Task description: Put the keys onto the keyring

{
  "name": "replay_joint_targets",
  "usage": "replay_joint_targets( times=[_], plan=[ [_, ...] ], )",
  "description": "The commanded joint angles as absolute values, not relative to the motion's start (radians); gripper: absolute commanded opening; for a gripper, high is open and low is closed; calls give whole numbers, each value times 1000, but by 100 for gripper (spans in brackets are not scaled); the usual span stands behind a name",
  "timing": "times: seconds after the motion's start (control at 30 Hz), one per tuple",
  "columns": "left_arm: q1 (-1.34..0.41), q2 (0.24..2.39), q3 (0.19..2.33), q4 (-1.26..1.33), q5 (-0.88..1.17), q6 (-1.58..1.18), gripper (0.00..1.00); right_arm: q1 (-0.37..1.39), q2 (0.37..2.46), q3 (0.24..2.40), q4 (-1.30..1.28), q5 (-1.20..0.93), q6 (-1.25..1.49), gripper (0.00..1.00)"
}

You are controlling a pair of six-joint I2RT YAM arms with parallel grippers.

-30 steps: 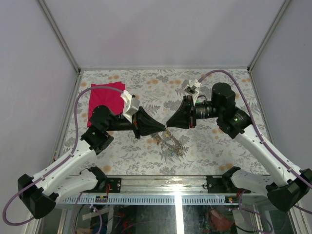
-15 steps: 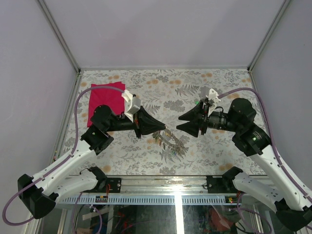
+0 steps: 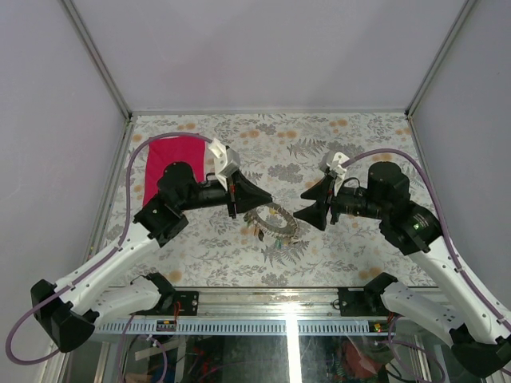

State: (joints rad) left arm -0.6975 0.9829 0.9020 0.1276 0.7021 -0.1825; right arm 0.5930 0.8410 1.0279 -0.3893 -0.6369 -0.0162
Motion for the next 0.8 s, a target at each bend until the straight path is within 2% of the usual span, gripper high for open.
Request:
replay_joint_targets(
  times=[0.0,0.13,0.77],
  plan=[
    [-698,1009,971,101,626,-149,0,598,820,1098,-421,-527,-46,64],
    [-698,1021,973,77,576,-133,0,597,810,1107,-458,-443,34,64],
    [-706,1043,925,89,494,-161,0,597,692,993,-469,-300,438,59]
  ],
)
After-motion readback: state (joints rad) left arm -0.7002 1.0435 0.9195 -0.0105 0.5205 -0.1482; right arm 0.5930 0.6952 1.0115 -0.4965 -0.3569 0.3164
